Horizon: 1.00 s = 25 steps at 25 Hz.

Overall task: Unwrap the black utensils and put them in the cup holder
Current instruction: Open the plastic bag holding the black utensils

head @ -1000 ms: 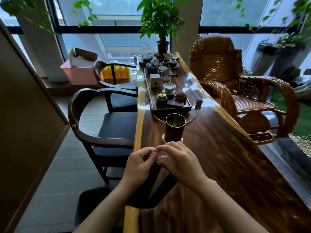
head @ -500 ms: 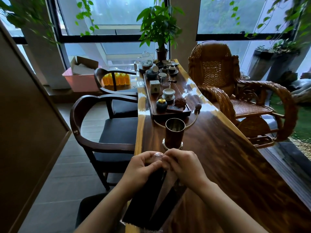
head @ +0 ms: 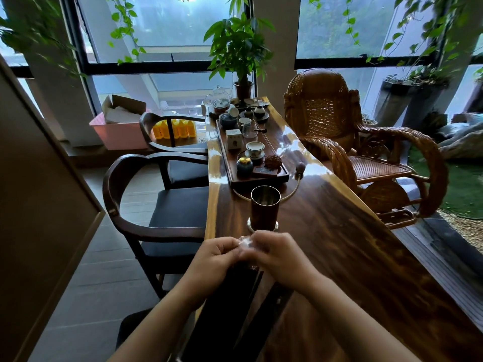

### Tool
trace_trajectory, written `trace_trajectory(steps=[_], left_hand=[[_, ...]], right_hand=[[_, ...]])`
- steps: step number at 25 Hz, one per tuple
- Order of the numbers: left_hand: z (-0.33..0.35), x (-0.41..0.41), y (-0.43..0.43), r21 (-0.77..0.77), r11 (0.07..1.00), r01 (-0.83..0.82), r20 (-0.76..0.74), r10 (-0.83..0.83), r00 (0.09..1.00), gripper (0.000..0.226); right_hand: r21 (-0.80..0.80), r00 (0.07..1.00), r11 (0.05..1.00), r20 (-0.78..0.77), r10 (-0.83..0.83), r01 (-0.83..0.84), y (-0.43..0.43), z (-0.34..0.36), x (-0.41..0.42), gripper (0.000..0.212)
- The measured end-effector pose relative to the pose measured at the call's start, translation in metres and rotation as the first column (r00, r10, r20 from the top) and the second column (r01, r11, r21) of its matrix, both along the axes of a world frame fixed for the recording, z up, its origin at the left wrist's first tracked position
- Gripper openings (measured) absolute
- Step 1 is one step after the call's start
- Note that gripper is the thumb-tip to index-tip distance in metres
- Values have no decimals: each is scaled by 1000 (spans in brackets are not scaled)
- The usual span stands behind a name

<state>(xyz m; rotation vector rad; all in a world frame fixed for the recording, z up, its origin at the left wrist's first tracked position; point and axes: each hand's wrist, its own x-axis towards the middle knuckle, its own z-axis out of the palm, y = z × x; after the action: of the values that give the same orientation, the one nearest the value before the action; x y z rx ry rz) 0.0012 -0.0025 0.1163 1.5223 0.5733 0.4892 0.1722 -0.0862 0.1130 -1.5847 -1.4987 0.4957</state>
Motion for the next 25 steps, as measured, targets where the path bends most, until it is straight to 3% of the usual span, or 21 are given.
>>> trace_trajectory(steps=[3,5,7,10,12,14,16,20,22,25], left_hand=[[5,-1,-3,-2,1000,15,2,-15,1000,22],[6,-2,-2,61,997,-36,-14,37,999,17],[6,-5,1,111,992,-64,-23,67,997,15],[4,-11,4,124,988,-88,-27,92,995,16],[3,-12,4,128,987,-94,-26,99,995,16],[3,-12,2,138,987,-81,-23,85,996,15],[2,-12,1,132,988,-83,-11,85,996,19],[1,-14,6,135,984,-117,-2,119,993,15],[-1,-15,8,121,987,-104,-11,106,994,16],[-1,-11,8,67,996,-63,3,63,998,16]], right_hand=[[-52,886,998,-461,-59,40,2,6,9,40],[-131,787,991,-608,-103,28,-2,7,6,56],[-133,831,988,-538,-141,82,-13,7,6,62],[-117,983,988,-141,-118,102,-33,7,5,55],[-44,994,993,0,-112,112,-36,6,3,32],[46,972,971,-33,-232,234,-31,13,10,4],[44,936,945,-157,-315,325,-31,28,21,17],[-97,925,983,-333,-182,158,-48,30,16,39],[-132,936,985,-319,-148,111,-55,27,14,30],[-68,862,972,-452,-231,225,-51,29,22,11]])
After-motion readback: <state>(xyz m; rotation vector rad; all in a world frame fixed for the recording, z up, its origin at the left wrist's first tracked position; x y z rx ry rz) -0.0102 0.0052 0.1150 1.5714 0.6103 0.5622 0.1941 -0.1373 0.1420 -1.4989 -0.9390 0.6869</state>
